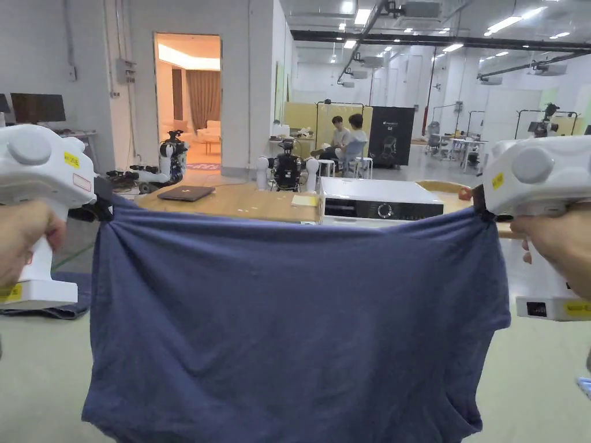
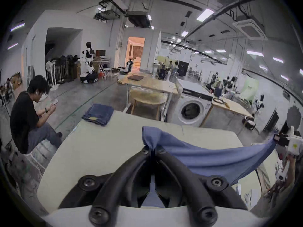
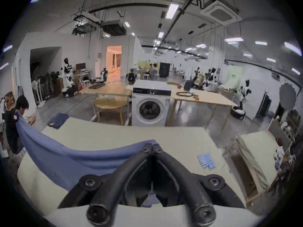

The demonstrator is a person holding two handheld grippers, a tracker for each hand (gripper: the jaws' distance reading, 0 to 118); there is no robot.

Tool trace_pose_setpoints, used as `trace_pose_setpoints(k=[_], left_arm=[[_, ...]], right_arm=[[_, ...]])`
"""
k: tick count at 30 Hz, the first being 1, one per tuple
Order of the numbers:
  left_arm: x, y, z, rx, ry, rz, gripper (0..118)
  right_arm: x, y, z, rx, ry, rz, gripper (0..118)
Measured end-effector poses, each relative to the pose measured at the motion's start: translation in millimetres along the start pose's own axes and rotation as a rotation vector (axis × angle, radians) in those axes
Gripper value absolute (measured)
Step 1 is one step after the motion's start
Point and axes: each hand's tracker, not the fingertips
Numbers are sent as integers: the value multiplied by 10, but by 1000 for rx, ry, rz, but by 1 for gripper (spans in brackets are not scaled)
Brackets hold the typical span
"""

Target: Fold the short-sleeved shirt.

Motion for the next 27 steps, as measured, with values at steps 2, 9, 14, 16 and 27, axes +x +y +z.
trace_pose_setpoints(k=[2, 9, 14, 16, 27], left_arm=[[-83, 364, -293, 12, 3, 5, 0], [146, 1062, -579, 80, -6, -4, 0], [273, 1354, -718, 149, -17, -1, 0], [298, 1353, -854, 145, -1, -16, 0], [-328, -286, -2161, 33, -26, 134, 0]], right_arm=[[-36, 303, -221, 12, -21, -10, 0], [-29, 1066, -630, 66, -93, -57, 0], [-76, 1390, -694, 115, -107, -64, 0], [-133, 1363, -795, 123, -113, -41, 0], [-401, -423, -1735, 12, -1, -61, 0]])
